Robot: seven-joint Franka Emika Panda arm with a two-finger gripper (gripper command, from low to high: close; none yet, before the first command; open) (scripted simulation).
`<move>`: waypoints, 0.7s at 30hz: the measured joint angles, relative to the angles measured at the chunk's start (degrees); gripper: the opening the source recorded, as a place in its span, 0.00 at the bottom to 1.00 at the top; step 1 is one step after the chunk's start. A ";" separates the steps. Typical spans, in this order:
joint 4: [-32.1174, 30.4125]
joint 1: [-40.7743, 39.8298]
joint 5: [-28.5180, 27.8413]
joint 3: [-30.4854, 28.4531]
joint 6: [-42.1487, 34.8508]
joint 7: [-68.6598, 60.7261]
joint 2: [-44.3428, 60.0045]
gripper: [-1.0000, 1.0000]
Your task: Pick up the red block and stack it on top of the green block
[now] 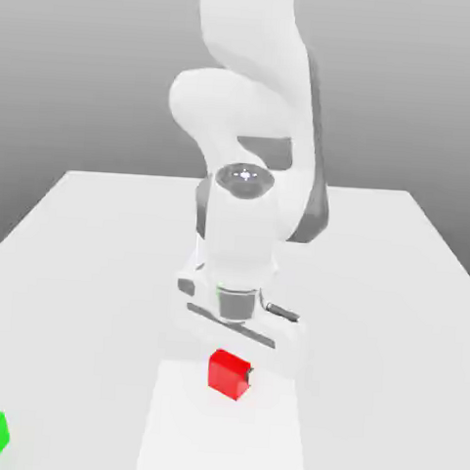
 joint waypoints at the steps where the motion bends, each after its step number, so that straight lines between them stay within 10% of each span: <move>1: 0.08 0.33 -0.23 -0.38 0.47 0.16 0.58 0.00; 10: -1.46 -0.23 6.89 1.50 -12.99 -4.78 -14.44 0.00; 21: 19.81 -11.55 7.40 -5.40 -23.93 0.59 -4.10 0.00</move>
